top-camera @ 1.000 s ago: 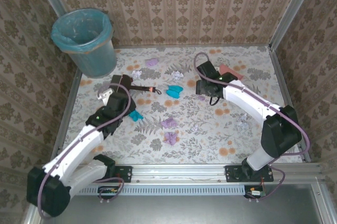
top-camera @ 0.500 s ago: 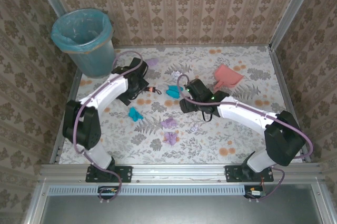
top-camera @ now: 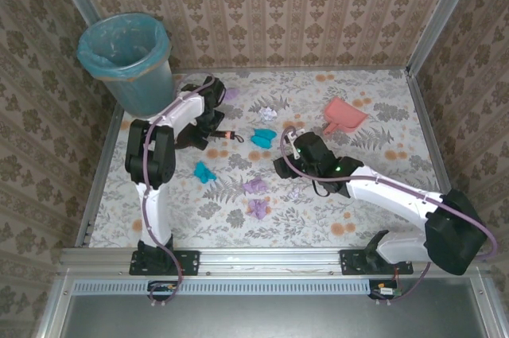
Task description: Sweep away the paper scraps from the table
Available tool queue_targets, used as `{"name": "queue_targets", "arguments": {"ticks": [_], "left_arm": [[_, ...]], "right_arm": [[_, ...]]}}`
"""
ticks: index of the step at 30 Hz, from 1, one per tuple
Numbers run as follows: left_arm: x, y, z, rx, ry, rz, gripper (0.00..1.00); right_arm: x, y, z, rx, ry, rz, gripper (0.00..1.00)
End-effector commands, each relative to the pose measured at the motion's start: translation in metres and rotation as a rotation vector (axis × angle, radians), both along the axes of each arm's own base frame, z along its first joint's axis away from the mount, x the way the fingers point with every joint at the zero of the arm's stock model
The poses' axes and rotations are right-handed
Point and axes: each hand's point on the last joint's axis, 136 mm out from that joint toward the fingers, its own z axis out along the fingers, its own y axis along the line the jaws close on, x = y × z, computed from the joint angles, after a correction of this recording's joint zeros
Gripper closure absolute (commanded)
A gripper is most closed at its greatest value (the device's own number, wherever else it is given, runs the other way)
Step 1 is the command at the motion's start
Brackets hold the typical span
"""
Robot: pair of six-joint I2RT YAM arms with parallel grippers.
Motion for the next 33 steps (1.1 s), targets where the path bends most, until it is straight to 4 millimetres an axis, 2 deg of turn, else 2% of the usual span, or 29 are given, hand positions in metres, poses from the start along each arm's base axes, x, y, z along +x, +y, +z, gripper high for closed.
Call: {"name": "queue_targets", "arguments": {"ticks": [1,5,10,14,21,25,28,33], "left_arm": [[-0.002,0.015,0.001,0.018,0.023,0.082,0.18],[0.004,0.019,-0.003,0.024,0.032,0.095,0.22],[0.011,0.019,-0.005,0.029,0.038,0.088,0.25],[0.017,0.014,-0.013,0.006,0.047,0.072,0.36],[0.014,0.015,-0.024,-0.007,0.066,0.096,0.44],[0.013,0.015,-0.027,-0.013,0.075,0.106,0.57],[0.012,0.018,-0.027,-0.011,0.079,0.116,0.70],[0.010,0.019,-0.032,-0.025,0.084,0.131,0.74]], "right_arm": [[0.001,0.008,0.017,0.067,-0.066,0.024,0.25],[0.000,0.007,0.021,0.090,-0.088,0.023,0.25],[0.000,0.008,0.017,0.093,-0.079,0.027,0.25],[0.000,0.010,0.014,0.092,-0.068,0.030,0.25],[-0.001,0.010,0.016,0.100,-0.076,0.032,0.24],[-0.001,0.009,0.017,0.100,-0.078,0.030,0.24],[-0.002,0.009,0.019,0.106,-0.083,0.031,0.24],[-0.002,0.008,0.019,0.107,-0.086,0.031,0.24]]}}
